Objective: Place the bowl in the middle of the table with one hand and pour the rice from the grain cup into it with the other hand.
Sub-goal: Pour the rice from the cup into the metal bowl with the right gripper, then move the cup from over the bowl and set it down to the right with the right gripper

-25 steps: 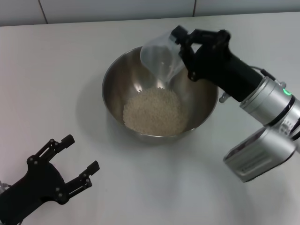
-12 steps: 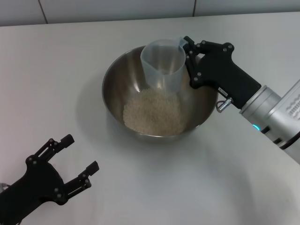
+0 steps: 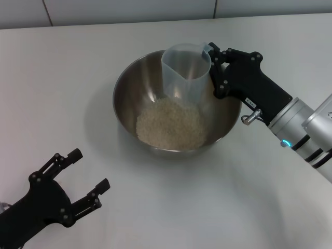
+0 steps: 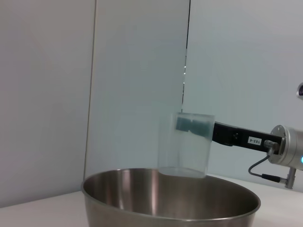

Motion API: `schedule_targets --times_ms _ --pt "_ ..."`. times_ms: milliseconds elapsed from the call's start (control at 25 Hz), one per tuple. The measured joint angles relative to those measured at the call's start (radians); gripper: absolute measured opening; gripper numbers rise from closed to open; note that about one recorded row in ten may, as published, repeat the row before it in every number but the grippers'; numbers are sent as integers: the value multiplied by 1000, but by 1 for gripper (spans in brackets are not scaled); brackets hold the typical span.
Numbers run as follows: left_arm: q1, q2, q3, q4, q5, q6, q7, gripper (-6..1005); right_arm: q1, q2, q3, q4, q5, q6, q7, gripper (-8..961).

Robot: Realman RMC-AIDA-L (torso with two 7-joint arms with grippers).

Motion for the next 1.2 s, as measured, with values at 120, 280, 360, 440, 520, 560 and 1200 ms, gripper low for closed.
schedule_targets --times_ms 120,280,360,440,520,560,1200 --pt "0 -1 0 0 0 1 -1 868 -3 0 3 1 0 -3 -3 13" --pt "2 -1 0 0 0 3 -1 868 -10 0 34 -1 0 -9 -7 14" --pt "2 -2 1 0 0 4 -1 868 -24 -2 78 -7 0 -21 -18 14" --pt "2 -2 1 0 0 4 -1 868 -44 -6 128 -14 0 -41 -32 14" --pt "2 -3 5 0 0 5 -1 868 -68 -7 213 -48 0 -71 -39 14" --pt "2 -3 5 0 0 5 -1 868 -68 -7 213 -48 0 -71 -39 14" --pt "-2 -3 14 0 0 22 -1 868 -113 -9 444 -177 0 -116 -39 13"
